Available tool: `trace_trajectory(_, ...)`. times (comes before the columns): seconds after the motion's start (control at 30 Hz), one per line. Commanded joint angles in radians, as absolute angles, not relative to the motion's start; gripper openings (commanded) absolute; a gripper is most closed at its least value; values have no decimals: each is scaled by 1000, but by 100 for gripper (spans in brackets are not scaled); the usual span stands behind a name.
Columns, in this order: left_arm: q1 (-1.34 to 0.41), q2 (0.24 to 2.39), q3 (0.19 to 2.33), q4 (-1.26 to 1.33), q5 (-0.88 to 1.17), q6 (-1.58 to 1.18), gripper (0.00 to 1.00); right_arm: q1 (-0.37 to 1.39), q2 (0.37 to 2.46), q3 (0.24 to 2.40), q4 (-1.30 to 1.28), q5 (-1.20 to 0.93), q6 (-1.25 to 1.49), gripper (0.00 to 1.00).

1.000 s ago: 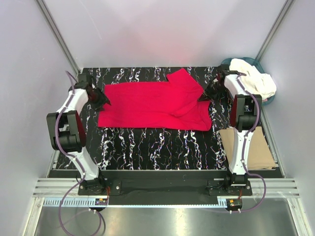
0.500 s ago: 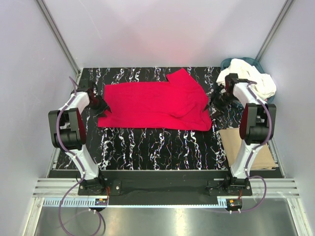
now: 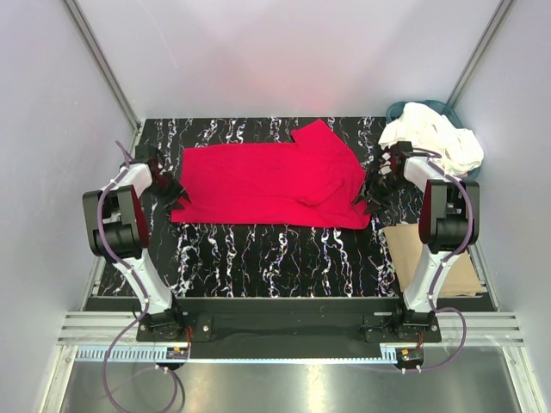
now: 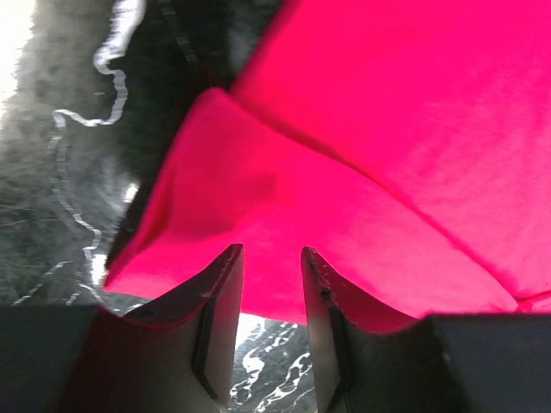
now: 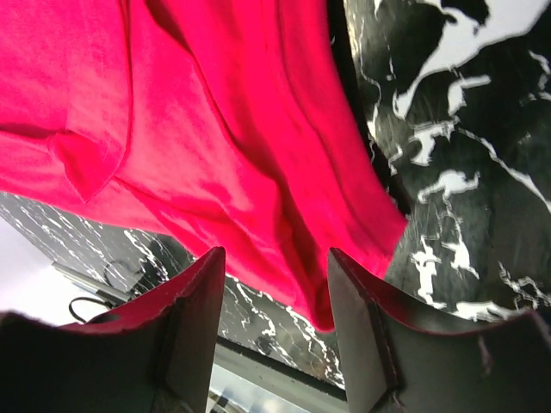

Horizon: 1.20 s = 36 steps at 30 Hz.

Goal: Fold and stack the t-shirts
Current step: Fold the tshirt

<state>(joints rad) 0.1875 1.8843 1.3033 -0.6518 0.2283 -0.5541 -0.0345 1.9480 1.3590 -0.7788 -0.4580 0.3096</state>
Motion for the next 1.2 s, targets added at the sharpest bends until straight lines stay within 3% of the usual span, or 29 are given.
trace_trajectory(0.0,219,1890,1272,-630,253,-551,37,-28,1963,1362,-730,-515,281,57)
trace_trajectory(0.37,258,1881,1218,-638,236,-551,37,-28,1941,1250,-715,-528,295,50)
trace_trajectory(0.47,267,1879,1203,-644,226,-548,38,-28,1944,1241,-712,-519,302,39)
trace_trajectory(0.5,270,1879,1200,-649,219,-549,38,-28,1948,1239,-715,-514,304,28)
trace_trajectory(0.6,284,1873,1180,-667,212,-554,38,-28,1942,1227,-738,-496,319,8)
trace_trajectory(0.73,307,1836,1141,-687,181,-545,38,-28,1895,1175,-805,-422,336,0)
trace_trajectory(0.9,319,1749,1094,-707,160,-520,38,-28,1816,1114,-851,-413,344,1)
trace_trajectory(0.93,319,1731,1085,-710,160,-511,38,-28,1812,1121,-854,-425,342,4)
trace_trajectory(0.97,318,1695,1081,-710,166,-505,40,-28,1807,1133,-859,-429,344,17)
trace_trajectory(1.07,314,1639,1100,-713,186,-473,47,-28,1783,1207,-888,-429,347,35)
trace_trajectory(1.17,311,1629,1163,-715,202,-453,49,-28,1795,1308,-916,-425,342,42)
